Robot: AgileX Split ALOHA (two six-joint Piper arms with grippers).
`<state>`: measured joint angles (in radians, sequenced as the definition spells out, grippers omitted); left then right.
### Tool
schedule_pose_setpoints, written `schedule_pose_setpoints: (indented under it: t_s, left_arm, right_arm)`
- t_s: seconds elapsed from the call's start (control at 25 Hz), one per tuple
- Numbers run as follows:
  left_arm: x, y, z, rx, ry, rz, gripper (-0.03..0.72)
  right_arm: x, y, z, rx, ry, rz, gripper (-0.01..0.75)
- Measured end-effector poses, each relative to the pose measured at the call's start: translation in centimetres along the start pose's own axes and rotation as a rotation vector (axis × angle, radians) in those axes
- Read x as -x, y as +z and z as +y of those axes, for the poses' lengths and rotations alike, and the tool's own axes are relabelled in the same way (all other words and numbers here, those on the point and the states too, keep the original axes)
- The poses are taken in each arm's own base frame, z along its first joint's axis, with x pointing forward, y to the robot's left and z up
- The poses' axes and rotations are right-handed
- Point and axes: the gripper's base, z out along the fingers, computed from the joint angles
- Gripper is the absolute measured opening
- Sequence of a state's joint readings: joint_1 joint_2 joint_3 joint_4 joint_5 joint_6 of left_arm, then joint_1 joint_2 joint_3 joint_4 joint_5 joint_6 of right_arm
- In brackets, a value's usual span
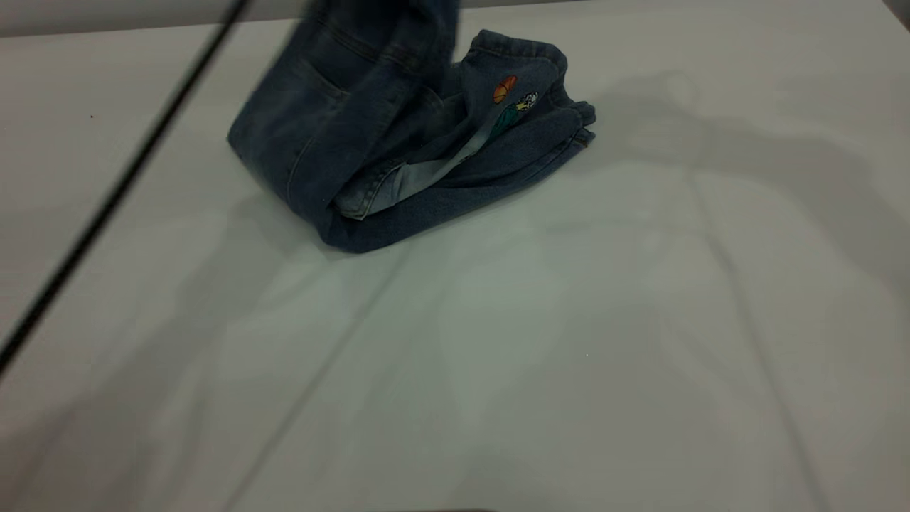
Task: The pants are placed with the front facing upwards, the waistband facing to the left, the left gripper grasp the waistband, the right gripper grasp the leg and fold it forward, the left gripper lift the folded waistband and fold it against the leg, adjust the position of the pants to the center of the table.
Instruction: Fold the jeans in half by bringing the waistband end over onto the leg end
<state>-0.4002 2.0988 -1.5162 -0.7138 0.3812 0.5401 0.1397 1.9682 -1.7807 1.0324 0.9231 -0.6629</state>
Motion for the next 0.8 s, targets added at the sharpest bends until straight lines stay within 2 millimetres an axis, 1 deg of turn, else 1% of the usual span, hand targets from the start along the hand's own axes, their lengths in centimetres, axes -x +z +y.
schedule_pose_setpoints:
  t_s: [0.12,0.2,0.32,0.4,0.48,0.6,0.64,0.72,0.76,0.8]
  left_arm:
    - [-0.2,3.0,-0.7,-0.036,0.017,0.038,0.059]
    - [-0.8,4.9,-0.6,-0.052,0.019,0.074,0.059]
    - [-1.7,6.9,-0.4,-0.063,0.017,0.113,0.074]
    - [-2.2,7.5,-0.2,-0.064,0.018,0.129,0.111]
    - [-2.4,7.7,-0.1,-0.071,0.044,0.142,0.192]
    - [-2.2,7.3,-0.6,-0.120,0.088,0.188,0.388]
    - [-2.0,7.0,-1.0,-0.147,0.104,0.217,0.442]
    - [-1.6,6.0,-1.6,-0.189,0.153,0.274,0.549]
    - [-1.2,5.3,-1.9,-0.204,0.185,0.303,0.584]
    - [-0.8,4.5,-2.2,-0.209,0.218,0.322,0.603]
  right_arm:
    - [0.1,-0.5,0.5,-0.003,-0.003,0.004,0.461]
    - [0.1,-0.6,0.5,-0.003,-0.002,0.013,0.461]
    - [-0.1,-0.6,0.5,-0.010,-0.015,0.035,0.461]
    - [-0.3,-0.6,0.5,-0.007,-0.018,0.048,0.461]
    - [-0.3,-0.6,0.5,-0.009,-0.022,0.058,0.461]
    - [-0.4,-0.6,0.3,-0.021,-0.022,0.066,0.461]
    - [-0.4,-0.6,0.3,-0.023,-0.021,0.068,0.461]
    - [-0.5,-0.6,0.3,-0.028,-0.024,0.071,0.461]
    - [-0.5,-0.6,0.3,-0.029,-0.025,0.072,0.461]
    - [-0.5,-0.6,0.3,-0.031,-0.026,0.073,0.461]
